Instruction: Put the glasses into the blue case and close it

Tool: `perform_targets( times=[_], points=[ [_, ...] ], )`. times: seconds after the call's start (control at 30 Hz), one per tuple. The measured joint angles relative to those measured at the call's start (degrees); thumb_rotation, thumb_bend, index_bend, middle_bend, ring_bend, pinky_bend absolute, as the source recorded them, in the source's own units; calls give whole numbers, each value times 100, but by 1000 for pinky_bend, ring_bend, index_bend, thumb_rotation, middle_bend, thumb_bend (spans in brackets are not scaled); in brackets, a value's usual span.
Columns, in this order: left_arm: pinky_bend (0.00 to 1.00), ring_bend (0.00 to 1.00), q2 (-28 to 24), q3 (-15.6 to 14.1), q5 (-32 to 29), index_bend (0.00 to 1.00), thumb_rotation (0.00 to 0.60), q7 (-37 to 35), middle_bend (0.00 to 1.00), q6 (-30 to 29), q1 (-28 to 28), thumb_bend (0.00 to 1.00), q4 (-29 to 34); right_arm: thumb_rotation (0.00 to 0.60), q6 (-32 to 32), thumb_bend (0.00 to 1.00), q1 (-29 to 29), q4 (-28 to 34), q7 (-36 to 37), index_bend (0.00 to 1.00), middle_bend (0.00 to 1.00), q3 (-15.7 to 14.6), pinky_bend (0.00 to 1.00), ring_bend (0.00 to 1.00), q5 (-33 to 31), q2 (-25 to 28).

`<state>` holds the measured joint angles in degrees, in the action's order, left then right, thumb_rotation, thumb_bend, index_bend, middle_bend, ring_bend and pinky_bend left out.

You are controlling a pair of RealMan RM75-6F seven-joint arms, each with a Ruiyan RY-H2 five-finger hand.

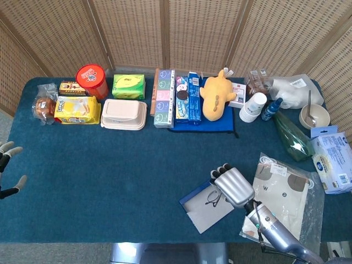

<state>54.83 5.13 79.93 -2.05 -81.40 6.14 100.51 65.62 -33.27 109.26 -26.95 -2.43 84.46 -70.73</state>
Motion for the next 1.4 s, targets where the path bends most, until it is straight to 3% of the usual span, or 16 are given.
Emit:
perform_targets(
  times=[0.27,0.67,1.4],
  points=[
    [0,40,-24,-13,10,178,584,-11,115,-18,-5,297,9,600,14,288,233,194,-82,690,464,-204,390,420,174,32],
    [0,39,-42,-47,46,178,583,-23,115,-74,-38,297,18,600,-139,287,409,56,-8,689,464,-273,391,420,140,-80],
    [0,38,-46,-73,41,177,584,-146,115,-136,-103,296,-70,600,-656,286,257,-492,-41,688,464,12,390,423,-73,-742]
  ],
)
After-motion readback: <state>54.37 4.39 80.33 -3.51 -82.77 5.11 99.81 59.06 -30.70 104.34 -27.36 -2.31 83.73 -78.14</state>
